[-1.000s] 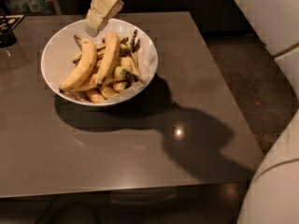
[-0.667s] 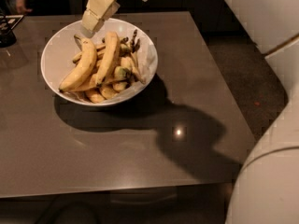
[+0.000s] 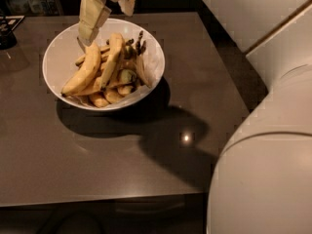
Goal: Pick banana from white bowl
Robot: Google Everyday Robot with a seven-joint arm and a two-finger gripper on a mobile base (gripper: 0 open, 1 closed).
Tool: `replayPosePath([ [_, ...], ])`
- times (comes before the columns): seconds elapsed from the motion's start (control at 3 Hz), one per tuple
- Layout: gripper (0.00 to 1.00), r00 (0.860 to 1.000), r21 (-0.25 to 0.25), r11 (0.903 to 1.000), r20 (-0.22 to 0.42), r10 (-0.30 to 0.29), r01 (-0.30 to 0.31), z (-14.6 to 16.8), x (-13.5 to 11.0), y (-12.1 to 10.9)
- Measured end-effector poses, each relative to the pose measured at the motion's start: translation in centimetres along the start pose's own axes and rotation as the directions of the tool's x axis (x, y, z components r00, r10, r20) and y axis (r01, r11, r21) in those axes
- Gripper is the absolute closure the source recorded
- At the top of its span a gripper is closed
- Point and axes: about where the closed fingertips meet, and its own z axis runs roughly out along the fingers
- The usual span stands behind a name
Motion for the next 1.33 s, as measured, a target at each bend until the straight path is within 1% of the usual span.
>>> replayPosePath([
  [0.33, 0.3, 1.0, -0.015, 0.9999, -0.014, 0.006, -0.006, 1.1, -0.3, -0.1],
  [0.67, 0.29, 0.999, -0.031, 0.9988, -0.031, 0.037, -0.038, 2.4, 0.2, -0.8],
  [1.0, 0.32, 0.996, -0.044, 0.9964, -0.047, 0.071, -0.073, 3.4, 0.7, -1.7],
  [1.33, 0.35, 0.994, -0.061, 0.9938, -0.068, 0.089, -0.094, 4.6, 1.1, -2.1],
])
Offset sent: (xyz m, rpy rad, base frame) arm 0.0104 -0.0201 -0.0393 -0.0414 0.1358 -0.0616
